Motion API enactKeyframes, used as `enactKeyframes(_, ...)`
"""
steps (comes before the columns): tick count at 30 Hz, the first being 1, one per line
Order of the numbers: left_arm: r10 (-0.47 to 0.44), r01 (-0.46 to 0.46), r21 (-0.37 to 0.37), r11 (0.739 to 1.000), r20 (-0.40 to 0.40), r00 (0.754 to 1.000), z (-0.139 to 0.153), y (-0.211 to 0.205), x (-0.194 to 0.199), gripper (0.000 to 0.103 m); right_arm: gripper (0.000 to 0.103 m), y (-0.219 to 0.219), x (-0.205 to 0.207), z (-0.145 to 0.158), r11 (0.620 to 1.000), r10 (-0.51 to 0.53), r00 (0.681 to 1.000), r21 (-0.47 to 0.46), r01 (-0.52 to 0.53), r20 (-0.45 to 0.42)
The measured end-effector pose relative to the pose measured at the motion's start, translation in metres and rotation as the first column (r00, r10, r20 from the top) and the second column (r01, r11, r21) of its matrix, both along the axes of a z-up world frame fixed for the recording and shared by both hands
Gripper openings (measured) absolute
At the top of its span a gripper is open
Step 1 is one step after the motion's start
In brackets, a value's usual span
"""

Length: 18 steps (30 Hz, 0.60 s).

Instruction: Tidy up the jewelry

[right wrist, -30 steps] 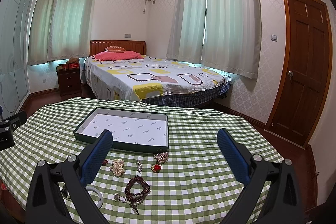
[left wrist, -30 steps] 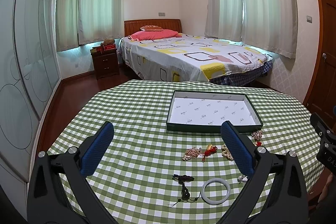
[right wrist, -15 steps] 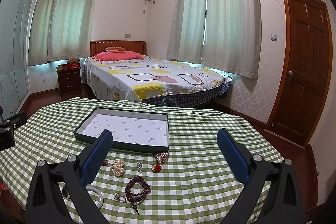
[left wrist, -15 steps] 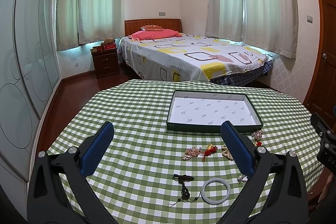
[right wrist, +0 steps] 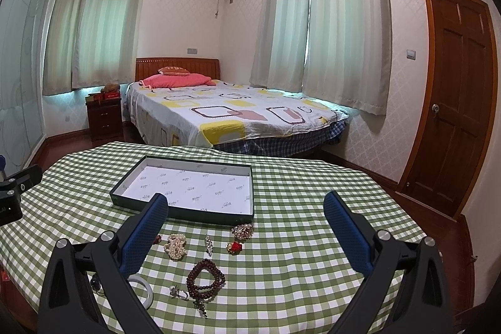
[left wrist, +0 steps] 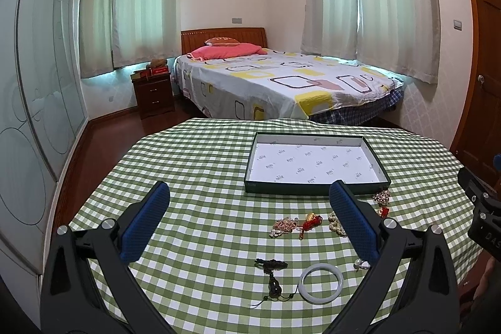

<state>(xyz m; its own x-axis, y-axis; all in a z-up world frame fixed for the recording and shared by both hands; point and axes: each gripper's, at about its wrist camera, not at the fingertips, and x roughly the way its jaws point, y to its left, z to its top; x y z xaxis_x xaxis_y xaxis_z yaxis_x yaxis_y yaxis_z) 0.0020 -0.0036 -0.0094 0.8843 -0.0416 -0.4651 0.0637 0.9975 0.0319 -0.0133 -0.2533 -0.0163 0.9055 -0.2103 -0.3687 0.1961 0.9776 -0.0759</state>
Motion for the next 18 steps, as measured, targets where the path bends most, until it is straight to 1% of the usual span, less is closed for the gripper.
enactKeyframes(2, 0.001, -0.001, 0.0, 1.0, -0.004, 1.0, -0.005, 0.0, 0.003, 0.099, 0.097, -0.001, 0.001, -0.004, 1.0, 0.005, 1.0, 0.002, -0.005, 0.0)
enactKeyframes(4, -0.004, 0.004, -0.006, 1.0, -0.026, 1.0, -0.013, 0.001, 0.008, 0.099, 0.097, -0.004, 0.003, -0.011, 1.0, 0.011, 1.0, 0.009, -0.011, -0.005)
enactKeyframes(6, -0.015, 0.013, -0.021, 1.0, -0.067, 0.998, -0.025, 0.003, 0.016, 0.099, 0.097, -0.005, 0.006, -0.02, 1.0, 0.019, 1.0, 0.012, -0.019, -0.012)
enactKeyframes(9, -0.017, 0.012, -0.035, 0.999, -0.151, 0.988, -0.049, 0.006, 0.029, 0.099, 0.097, -0.006, 0.011, -0.038, 0.999, 0.03, 0.999, 0.012, -0.029, -0.032)
enactKeyframes(12, -0.018, 0.011, -0.03, 0.999, -0.246, 0.969, -0.077, 0.007, 0.04, 0.099, 0.097, -0.007, 0.019, -0.06, 0.999, 0.047, 0.995, 0.026, -0.045, -0.087)
enactKeyframes(13, -0.017, 0.011, -0.024, 1.0, -0.283, 0.959, -0.088, 0.006, 0.044, 0.099, 0.097, -0.007, 0.021, -0.065, 0.998, 0.051, 0.994, 0.03, -0.048, -0.097)
enactKeyframes(15, -0.014, 0.007, -0.022, 1.0, -0.327, 0.945, -0.104, 0.006, 0.046, 0.099, 0.097, -0.007, 0.025, -0.079, 0.998, 0.058, 0.99, 0.033, -0.054, -0.129)
enactKeyframes(16, -0.013, 0.007, -0.019, 1.0, -0.359, 0.933, -0.114, 0.005, 0.048, 0.098, 0.097, -0.006, 0.028, -0.084, 0.998, 0.063, 0.988, 0.034, -0.059, -0.143)
enactKeyframes(17, -0.013, 0.007, -0.017, 1.0, -0.384, 0.923, -0.124, 0.005, 0.049, 0.097, 0.097, -0.006, 0.031, -0.09, 0.997, 0.067, 0.984, 0.036, -0.062, -0.165)
enactKeyframes(18, -0.014, 0.008, -0.016, 1.0, -0.409, 0.913, -0.132, 0.005, 0.049, 0.093, 0.097, -0.007, 0.034, -0.094, 0.997, 0.073, 0.981, 0.04, -0.067, -0.18)
